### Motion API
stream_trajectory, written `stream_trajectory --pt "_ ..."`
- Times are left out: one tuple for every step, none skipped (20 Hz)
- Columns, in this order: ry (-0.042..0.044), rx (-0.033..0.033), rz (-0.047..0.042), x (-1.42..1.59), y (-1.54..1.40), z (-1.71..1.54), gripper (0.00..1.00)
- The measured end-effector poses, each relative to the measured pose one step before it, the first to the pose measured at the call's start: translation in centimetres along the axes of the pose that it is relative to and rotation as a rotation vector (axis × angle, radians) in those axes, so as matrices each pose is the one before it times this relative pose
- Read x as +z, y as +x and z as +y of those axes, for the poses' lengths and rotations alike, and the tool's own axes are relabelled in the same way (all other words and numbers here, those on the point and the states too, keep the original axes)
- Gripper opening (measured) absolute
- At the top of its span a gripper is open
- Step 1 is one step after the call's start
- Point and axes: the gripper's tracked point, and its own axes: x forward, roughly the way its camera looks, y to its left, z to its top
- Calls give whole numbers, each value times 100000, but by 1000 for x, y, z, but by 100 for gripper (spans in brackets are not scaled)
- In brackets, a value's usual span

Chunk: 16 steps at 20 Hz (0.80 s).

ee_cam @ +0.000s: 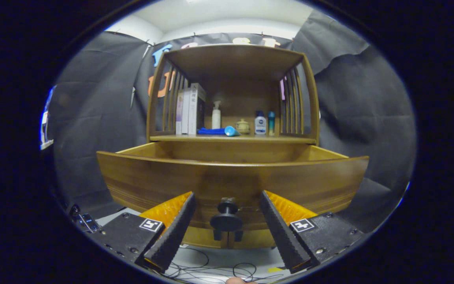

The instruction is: Pull open the drawer, take out the items inside it, and place them on the countertop above the cabinet.

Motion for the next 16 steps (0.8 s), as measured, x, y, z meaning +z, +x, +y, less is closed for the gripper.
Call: stream_trajectory --pt "1444 -536 -2490 638 -20 169 100" --pt "-371 -562 1103 -272 13 -53 100" --pt "-937 -957 -1689 162 220 -28 100" --pt "-880 -1349 1059 -294 212 -248 100" --pt "-565 250 -739 170 336 219 100" --pt "-214 660 1429 124 240 85 100" --pt "401 646 443 118 396 -156 100" --pt "582 504 38 194 463 43 100" --pt "-271 94 -3 130 229 56 100" --pt "-974 -292 930 120 622 -47 100" --pt "-193 -239 -690 190 339 -85 100" --pt "339 18 -323 10 907 164 99" --pt "-921 -105 1338 81 190 -1 100" --pt "-450 -191 -965 249 517 17 99" --pt "-541 -48 664 424 781 -4 100" --pt "-776 -216 -959 545 754 -8 99"
